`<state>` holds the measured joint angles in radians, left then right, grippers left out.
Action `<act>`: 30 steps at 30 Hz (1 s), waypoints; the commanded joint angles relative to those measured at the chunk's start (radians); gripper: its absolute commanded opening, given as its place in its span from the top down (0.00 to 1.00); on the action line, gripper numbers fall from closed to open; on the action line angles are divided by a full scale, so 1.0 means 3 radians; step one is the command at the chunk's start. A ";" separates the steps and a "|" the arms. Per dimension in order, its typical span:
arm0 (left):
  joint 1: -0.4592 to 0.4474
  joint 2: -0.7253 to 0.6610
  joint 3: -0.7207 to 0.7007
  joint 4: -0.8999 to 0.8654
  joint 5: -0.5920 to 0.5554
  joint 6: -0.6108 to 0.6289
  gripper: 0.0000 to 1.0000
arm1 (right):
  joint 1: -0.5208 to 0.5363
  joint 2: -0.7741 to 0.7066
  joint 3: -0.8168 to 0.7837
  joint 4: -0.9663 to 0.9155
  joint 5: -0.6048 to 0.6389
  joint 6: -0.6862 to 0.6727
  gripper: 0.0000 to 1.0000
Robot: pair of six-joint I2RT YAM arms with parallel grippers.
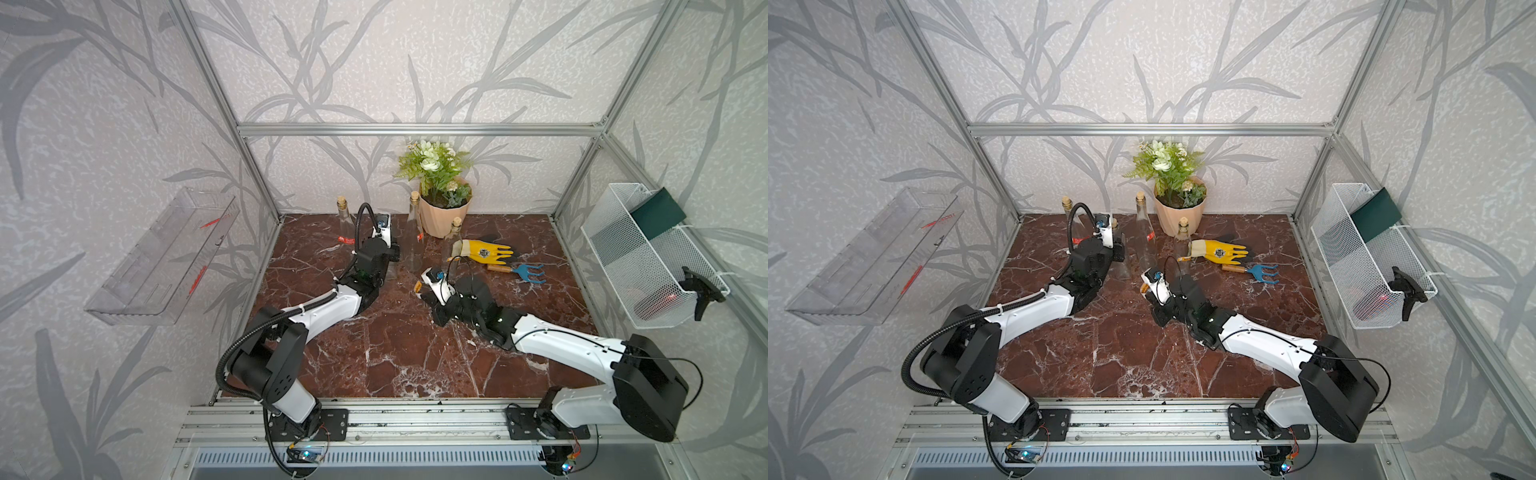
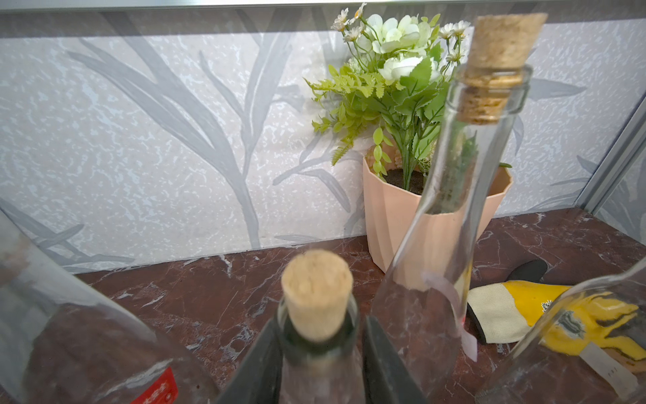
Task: Remove the label from the bottle
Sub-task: Place the bottle at the center of the board, then place the label at the center of the board.
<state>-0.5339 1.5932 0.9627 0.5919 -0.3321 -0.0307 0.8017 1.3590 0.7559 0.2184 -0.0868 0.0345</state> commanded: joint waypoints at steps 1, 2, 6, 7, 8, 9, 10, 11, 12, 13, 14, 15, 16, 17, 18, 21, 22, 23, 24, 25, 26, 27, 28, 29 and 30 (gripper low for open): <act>0.0009 -0.0143 0.0029 0.0051 -0.0008 -0.0049 0.60 | 0.0022 0.0036 -0.0039 0.0104 -0.0012 0.0038 1.00; 0.0008 -0.0159 0.0019 0.0037 -0.0007 -0.0050 0.60 | 0.0022 0.0041 -0.0035 0.0107 -0.0016 0.0043 1.00; 0.0010 -0.0222 -0.0012 -0.0006 0.0002 -0.0061 0.57 | 0.0022 0.0045 -0.0048 0.0123 -0.0028 0.0048 1.00; 0.0005 -0.0252 -0.0020 -0.0029 0.0005 -0.0071 0.56 | 0.0022 0.0046 -0.0054 0.0131 -0.0028 0.0041 1.00; 0.0005 -0.0293 -0.0035 -0.0066 0.0007 -0.0082 0.55 | 0.0022 0.0046 -0.0064 0.0155 -0.0028 0.0027 1.00; 0.0004 -0.0338 -0.0053 -0.0105 0.0004 -0.0106 0.55 | 0.0022 0.0050 -0.0076 0.0177 -0.0028 0.0015 1.00; 0.0003 -0.0397 -0.0074 -0.0152 0.0014 -0.0141 0.55 | 0.0022 0.0051 -0.0098 0.0215 -0.0028 -0.0005 1.00; 0.0001 -0.0469 -0.0099 -0.0205 0.0053 -0.0158 0.55 | 0.0027 0.0056 -0.0124 0.0256 -0.0028 -0.0037 1.00; 0.0000 -0.0533 -0.0129 -0.0249 0.0109 -0.0153 0.55 | 0.0028 0.0057 -0.0150 0.0308 -0.0028 -0.0068 1.00; -0.0001 -0.0601 -0.0157 -0.0289 0.0171 -0.0133 0.54 | 0.0029 0.0057 -0.0192 0.0379 -0.0040 -0.0114 1.00; -0.0004 -0.0673 -0.0188 -0.0341 0.0217 -0.0147 0.54 | 0.0041 0.0052 -0.0240 0.0475 -0.0053 -0.0165 1.00; -0.0007 -0.0737 -0.0213 -0.0393 0.0243 -0.0169 0.54 | 0.0055 0.0043 -0.0288 0.0571 -0.0066 -0.0222 1.00; -0.0007 -0.0812 -0.0230 -0.0469 0.0273 -0.0209 0.54 | 0.0069 0.0036 -0.0357 0.0713 -0.0081 -0.0308 1.00; -0.0007 -0.0895 -0.0254 -0.0551 0.0294 -0.0267 0.54 | 0.0090 0.0027 -0.0436 0.0877 -0.0098 -0.0400 1.00; -0.0009 -0.0966 -0.0263 -0.0646 0.0329 -0.0316 0.54 | 0.0114 0.0026 -0.0518 0.1044 -0.0104 -0.0491 1.00; -0.0018 -0.1234 -0.0234 -0.1118 0.0498 -0.0490 0.54 | 0.0191 0.0052 -0.0808 0.1700 -0.0111 -0.0816 1.00; -0.0019 -0.1335 -0.0241 -0.1263 0.0584 -0.0527 0.54 | 0.0212 0.0078 -0.0882 0.1960 -0.0096 -0.0902 1.00; -0.0023 -0.1440 -0.0256 -0.1402 0.0683 -0.0571 0.54 | 0.0229 0.0109 -0.0925 0.2099 -0.0085 -0.0977 1.00; -0.0023 -0.1521 -0.0272 -0.1507 0.0752 -0.0603 0.54 | 0.0237 0.0131 -0.0945 0.2172 -0.0084 -0.1015 1.00; -0.0026 -0.1613 -0.0296 -0.1627 0.0818 -0.0658 0.54 | 0.0250 0.0155 -0.0960 0.2231 -0.0081 -0.1059 1.00; -0.0034 -0.1701 -0.0323 -0.1731 0.0897 -0.0711 0.55 | 0.0265 0.0176 -0.0965 0.2279 -0.0082 -0.1118 1.00; -0.0034 -0.1772 -0.0344 -0.1818 0.0970 -0.0748 0.55 | 0.0277 0.0198 -0.0977 0.2327 -0.0084 -0.1165 1.00; -0.0036 -0.1837 -0.0374 -0.1893 0.1066 -0.0788 0.55 | 0.0300 0.0228 -0.0992 0.2405 -0.0089 -0.1223 1.00; -0.0035 -0.1893 -0.0404 -0.1965 0.1148 -0.0832 0.55 | 0.0317 0.0257 -0.1010 0.2488 -0.0097 -0.1284 1.00; -0.0032 -0.1930 -0.0420 -0.2040 0.1213 -0.0873 0.55 | 0.0326 0.0287 -0.1028 0.2555 -0.0109 -0.1339 1.00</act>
<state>-0.5407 1.0431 0.8650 0.1108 -0.0689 -0.2245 0.8867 1.4258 0.4622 0.8314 -0.1066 -0.2840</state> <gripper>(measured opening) 0.446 0.050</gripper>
